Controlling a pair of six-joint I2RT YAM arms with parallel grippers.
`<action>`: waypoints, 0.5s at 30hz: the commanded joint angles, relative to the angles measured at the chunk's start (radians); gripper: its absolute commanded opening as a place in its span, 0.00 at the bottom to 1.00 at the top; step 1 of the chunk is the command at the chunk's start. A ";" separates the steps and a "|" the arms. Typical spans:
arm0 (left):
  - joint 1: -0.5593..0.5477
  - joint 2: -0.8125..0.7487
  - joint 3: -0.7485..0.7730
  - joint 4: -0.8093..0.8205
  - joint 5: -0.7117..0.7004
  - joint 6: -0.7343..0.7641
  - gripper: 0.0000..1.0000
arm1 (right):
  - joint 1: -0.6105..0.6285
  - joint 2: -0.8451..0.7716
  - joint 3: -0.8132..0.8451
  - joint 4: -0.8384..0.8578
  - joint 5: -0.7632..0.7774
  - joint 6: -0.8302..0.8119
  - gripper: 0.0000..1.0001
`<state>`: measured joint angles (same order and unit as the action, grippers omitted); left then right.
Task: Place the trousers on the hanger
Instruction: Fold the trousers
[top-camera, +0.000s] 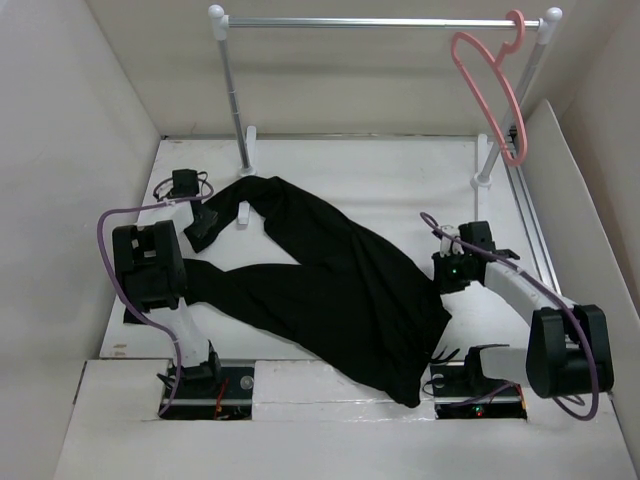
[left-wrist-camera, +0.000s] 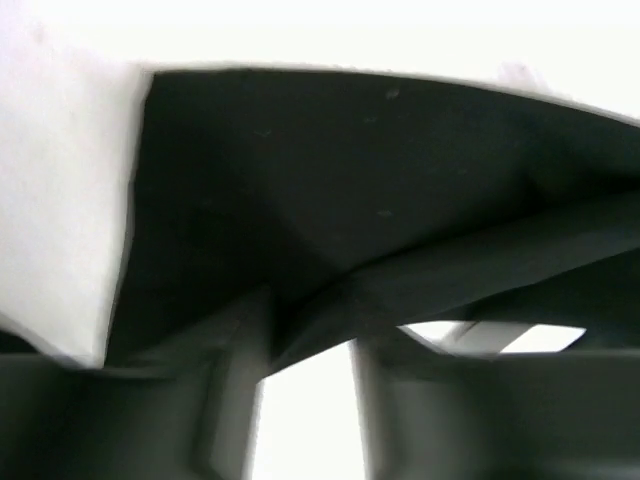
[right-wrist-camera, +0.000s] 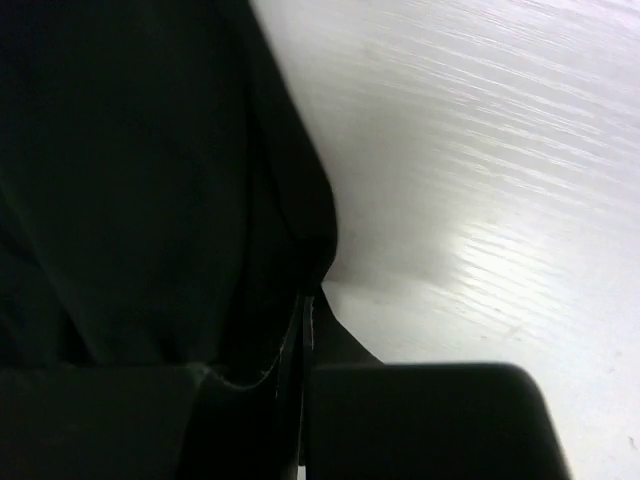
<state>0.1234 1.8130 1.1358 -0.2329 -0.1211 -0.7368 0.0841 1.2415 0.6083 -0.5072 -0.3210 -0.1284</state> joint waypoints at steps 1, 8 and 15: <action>-0.004 0.002 0.051 0.012 -0.009 0.010 0.16 | -0.055 0.038 0.068 0.065 0.022 -0.008 0.00; -0.004 -0.090 0.035 0.009 -0.026 0.024 0.00 | -0.190 0.186 0.322 0.116 0.246 -0.036 0.00; -0.004 -0.249 0.002 0.004 -0.052 0.027 0.00 | -0.052 0.178 0.441 0.058 0.211 -0.065 0.79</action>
<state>0.1234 1.6661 1.1427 -0.2295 -0.1463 -0.7219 -0.0563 1.4895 1.0271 -0.4358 -0.1104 -0.1692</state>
